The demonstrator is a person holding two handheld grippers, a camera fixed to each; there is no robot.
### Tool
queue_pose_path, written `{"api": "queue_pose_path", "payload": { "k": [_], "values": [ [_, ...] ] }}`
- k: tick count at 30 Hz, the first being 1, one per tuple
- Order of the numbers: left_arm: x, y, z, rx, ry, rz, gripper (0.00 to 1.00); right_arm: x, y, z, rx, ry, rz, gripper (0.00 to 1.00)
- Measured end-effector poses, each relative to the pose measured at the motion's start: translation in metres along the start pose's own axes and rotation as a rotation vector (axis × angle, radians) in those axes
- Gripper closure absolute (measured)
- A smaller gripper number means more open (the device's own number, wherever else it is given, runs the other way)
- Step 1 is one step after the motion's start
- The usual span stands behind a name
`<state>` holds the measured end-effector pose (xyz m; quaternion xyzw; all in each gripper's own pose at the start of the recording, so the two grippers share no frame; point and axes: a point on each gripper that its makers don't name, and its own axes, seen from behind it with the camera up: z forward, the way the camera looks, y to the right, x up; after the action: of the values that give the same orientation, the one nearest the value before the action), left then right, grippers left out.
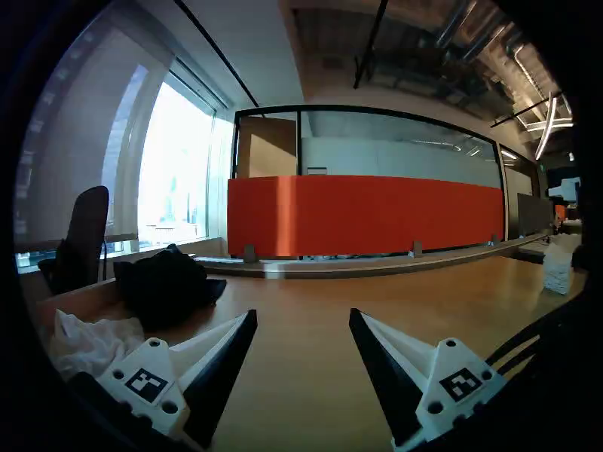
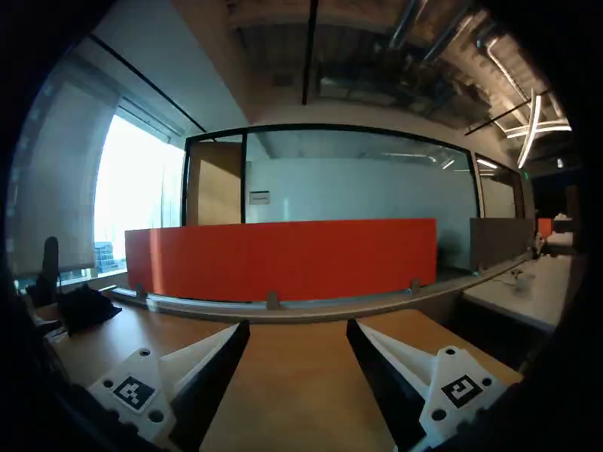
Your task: Fold towel
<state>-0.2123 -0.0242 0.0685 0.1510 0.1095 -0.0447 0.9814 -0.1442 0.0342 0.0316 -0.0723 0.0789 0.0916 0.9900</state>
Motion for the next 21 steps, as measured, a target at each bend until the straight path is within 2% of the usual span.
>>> {"api": "queue_pose_path", "payload": {
  "k": [6,14,21],
  "values": [
    [0.000,-0.001,0.000,0.000,0.000,0.000,0.10,-0.022,0.009,0.001,-0.007,0.020,0.028,0.00],
    [-0.001,-0.001,-0.001,0.000,0.000,0.000,0.10,-0.069,0.009,0.000,-0.001,-0.019,0.032,0.01],
    [-0.001,-0.001,-0.001,0.000,0.000,0.000,0.10,-0.096,0.011,0.000,0.009,-0.037,0.027,0.00]
  ]
}}
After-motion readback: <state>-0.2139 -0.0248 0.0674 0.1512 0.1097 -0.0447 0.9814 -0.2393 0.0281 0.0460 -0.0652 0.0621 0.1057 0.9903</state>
